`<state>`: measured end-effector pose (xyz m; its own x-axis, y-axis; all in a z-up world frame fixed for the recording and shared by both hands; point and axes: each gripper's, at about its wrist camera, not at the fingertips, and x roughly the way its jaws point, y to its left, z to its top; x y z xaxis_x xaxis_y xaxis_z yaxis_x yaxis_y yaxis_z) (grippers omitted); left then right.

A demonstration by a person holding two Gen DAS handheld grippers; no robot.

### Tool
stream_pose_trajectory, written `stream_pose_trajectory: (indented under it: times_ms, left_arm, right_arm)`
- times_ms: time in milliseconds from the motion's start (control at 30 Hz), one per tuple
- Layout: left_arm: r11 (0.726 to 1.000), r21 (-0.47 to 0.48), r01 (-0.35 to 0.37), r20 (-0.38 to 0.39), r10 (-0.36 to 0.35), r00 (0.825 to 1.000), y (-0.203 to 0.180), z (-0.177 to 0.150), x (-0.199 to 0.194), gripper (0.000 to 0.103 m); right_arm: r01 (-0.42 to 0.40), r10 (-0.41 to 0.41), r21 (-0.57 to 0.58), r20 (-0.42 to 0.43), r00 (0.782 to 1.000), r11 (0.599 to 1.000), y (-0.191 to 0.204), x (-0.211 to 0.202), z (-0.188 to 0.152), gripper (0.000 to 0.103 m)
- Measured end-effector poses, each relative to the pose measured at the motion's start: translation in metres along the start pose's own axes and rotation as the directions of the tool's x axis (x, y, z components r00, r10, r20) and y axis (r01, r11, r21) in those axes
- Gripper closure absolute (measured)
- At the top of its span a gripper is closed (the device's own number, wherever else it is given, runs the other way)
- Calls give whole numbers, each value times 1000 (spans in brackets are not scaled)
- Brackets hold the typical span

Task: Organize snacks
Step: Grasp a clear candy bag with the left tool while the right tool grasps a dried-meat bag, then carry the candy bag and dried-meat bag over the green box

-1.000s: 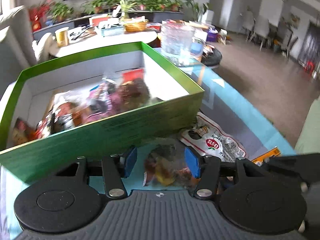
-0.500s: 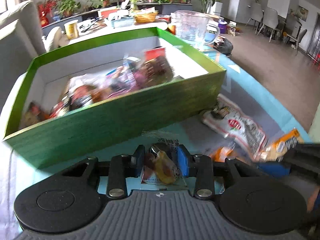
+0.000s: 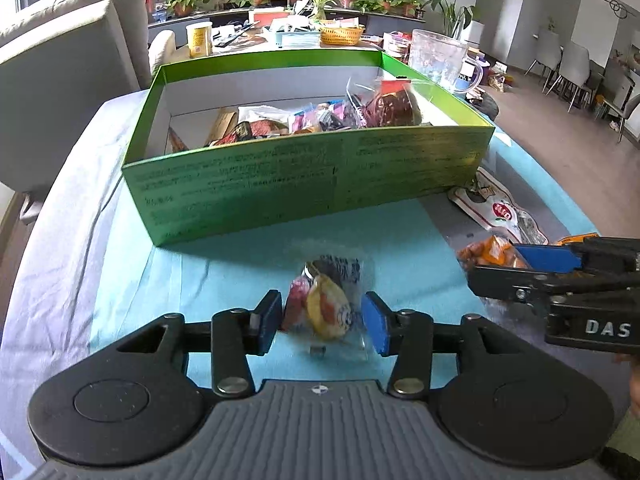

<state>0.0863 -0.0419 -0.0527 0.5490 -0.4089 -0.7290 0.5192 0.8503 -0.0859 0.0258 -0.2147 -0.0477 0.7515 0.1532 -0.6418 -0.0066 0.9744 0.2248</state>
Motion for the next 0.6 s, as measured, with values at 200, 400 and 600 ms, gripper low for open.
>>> stream_pose_trajectory:
  times_ms: [200, 400, 600]
  left_arm:
    - [999, 30, -18, 29, 17, 999, -4, 0, 7, 54]
    - [997, 79, 3, 57, -7, 998, -3, -2, 7, 70]
    - [996, 23, 85, 123, -87, 989, 3, 7, -23, 72]
  right_arm:
    - [89, -90, -101, -9, 996, 991, 13, 10, -3, 40]
    - [163, -163, -143, 13, 986, 976, 17, 19, -5, 41]
    - [101, -97, -104, 40, 995, 989, 15, 9, 1, 51]
